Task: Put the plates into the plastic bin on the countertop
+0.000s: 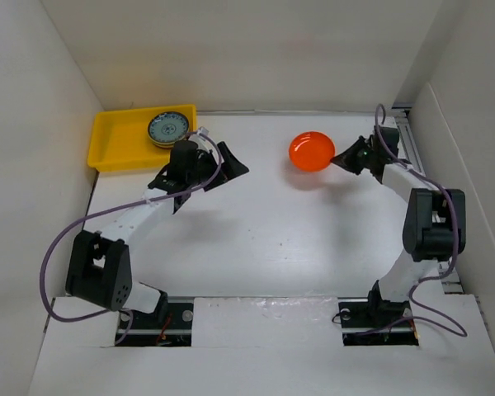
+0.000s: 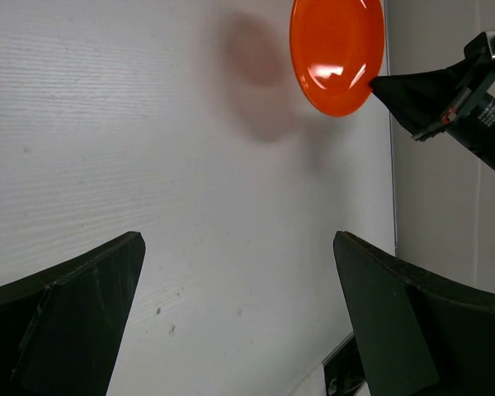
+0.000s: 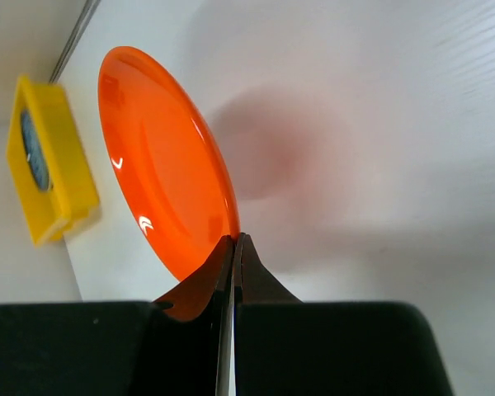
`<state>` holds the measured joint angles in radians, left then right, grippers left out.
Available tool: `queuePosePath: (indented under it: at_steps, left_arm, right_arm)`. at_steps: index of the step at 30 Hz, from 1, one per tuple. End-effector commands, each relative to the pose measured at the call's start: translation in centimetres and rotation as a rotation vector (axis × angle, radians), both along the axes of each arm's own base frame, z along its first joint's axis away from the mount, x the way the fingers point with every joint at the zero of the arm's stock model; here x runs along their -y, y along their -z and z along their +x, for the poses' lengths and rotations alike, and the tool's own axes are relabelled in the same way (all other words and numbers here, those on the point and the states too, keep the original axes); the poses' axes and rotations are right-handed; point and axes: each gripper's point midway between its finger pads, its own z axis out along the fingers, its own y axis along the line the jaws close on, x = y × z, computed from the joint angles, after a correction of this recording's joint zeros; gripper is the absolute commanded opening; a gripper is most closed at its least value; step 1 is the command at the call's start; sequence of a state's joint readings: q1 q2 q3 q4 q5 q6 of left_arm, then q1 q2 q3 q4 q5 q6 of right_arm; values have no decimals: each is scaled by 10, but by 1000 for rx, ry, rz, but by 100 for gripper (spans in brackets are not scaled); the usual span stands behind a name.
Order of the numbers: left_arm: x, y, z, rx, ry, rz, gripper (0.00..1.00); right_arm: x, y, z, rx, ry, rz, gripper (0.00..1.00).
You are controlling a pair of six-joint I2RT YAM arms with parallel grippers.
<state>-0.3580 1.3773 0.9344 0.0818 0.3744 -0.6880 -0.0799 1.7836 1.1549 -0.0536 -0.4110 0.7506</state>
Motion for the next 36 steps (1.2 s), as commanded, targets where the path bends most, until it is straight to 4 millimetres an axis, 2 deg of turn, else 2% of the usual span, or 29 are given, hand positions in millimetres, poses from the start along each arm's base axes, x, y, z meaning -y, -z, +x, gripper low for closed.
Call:
queuePosePath:
  at_steps: [1, 2, 3, 4, 5, 6, 8, 9, 13, 17, 20, 21, 22, 24, 28, 29, 33, 34, 35, 36]
  left_arm:
    - [24, -38, 16, 124, 76, -81, 100]
    - [27, -36, 17, 126, 89, -88, 100]
    - [30, -31, 23, 132, 89, -90, 100]
    - [32, -32, 25, 142, 102, -99, 100]
    - [37, -30, 23, 135, 126, -122, 100]
    - [38, -29, 25, 145, 127, -126, 100]
    - [40, -24, 31, 150, 127, -127, 100]
    - [41, -22, 33, 153, 127, -128, 100]
    - [46, -16, 39, 156, 141, -135, 100]
    - [46, 4, 46, 148, 143, -98, 100]
    - [46, 10, 46, 153, 144, -100, 97]
    - [47, 13, 47, 152, 144, -99, 95]
    - [47, 17, 50, 151, 144, -99, 91]
    - [49, 22, 48, 148, 158, -105, 83]
    - [52, 16, 46, 178, 172, -138, 63]
    - [53, 14, 47, 187, 172, -141, 41]
    - [51, 4, 44, 202, 170, -153, 1]
    - [47, 4, 47, 202, 158, -152, 0]
    - [45, 2, 47, 182, 139, -150, 0]
    - [28, 1, 58, 169, 59, -142, 0]
  right_arm:
    - [-30, -42, -9, 173, -114, -50, 0]
    - [-38, -44, -13, 179, -124, -56, 0]
    - [-56, -42, -22, 176, -164, -53, 0]
    - [-65, -52, -26, 199, -183, -52, 0]
    - [-73, -52, -31, 200, -202, -50, 0]
    - [-89, -52, -38, 201, -240, -46, 0]
    - [-104, -66, -45, 238, -279, -36, 0]
    - [-115, -66, -49, 239, -305, -32, 0]
    - [-141, -75, -65, 259, -376, -5, 0]
    - [-151, -86, -71, 283, -401, 13, 0]
    - [-163, -92, -78, 293, -445, 32, 0]
    - [-171, -87, -82, 280, -475, 43, 0]
    - [-171, -89, -81, 289, -475, 43, 0]
    - [-184, -89, -87, 287, -513, 53, 0]
    - [-195, -85, -94, 275, -551, 66, 0]
    - [-195, -82, -94, 266, -551, 66, 0]
    - [-198, -81, -95, 266, -553, 62, 0]
    - [-198, -81, -95, 266, -553, 62, 11]
    - [-198, -81, -95, 266, -553, 62, 27]
    - [-198, -81, -95, 266, -553, 62, 44]
